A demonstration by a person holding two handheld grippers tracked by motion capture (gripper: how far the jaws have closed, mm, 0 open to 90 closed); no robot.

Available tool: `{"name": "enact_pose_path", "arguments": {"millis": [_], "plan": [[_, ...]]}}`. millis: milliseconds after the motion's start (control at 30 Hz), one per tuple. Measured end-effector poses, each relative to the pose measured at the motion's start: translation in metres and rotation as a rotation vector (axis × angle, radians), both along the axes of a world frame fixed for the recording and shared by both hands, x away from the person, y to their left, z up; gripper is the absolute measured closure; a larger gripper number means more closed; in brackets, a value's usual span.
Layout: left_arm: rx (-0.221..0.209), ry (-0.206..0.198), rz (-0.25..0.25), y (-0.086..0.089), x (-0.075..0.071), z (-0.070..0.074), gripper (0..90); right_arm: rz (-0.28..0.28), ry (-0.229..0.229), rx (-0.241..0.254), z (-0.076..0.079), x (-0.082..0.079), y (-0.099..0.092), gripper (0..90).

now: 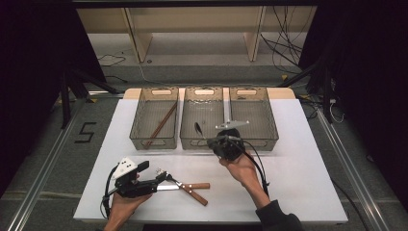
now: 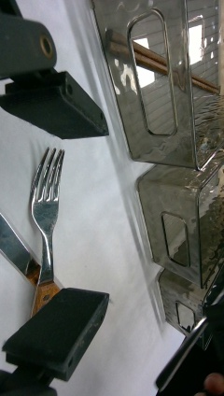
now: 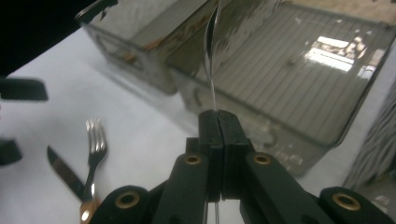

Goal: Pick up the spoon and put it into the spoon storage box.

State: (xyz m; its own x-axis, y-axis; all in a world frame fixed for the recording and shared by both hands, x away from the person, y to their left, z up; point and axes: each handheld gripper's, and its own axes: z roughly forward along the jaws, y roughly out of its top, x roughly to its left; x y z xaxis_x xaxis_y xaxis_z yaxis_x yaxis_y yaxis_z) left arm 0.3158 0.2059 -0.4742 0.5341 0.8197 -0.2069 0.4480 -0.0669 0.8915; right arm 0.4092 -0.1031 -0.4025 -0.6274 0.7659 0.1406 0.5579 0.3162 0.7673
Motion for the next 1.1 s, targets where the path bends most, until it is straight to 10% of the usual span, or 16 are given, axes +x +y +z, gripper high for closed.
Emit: {"name": "enact_pose_path", "arguments": {"millis": [1100], "plan": [[-0.014, -0.036, -0.005, 0.001, -0.003, 0.0, 16.3, -0.142, 0.052, -0.048, 0.024, 0.112, 0.028, 90.0]]}}
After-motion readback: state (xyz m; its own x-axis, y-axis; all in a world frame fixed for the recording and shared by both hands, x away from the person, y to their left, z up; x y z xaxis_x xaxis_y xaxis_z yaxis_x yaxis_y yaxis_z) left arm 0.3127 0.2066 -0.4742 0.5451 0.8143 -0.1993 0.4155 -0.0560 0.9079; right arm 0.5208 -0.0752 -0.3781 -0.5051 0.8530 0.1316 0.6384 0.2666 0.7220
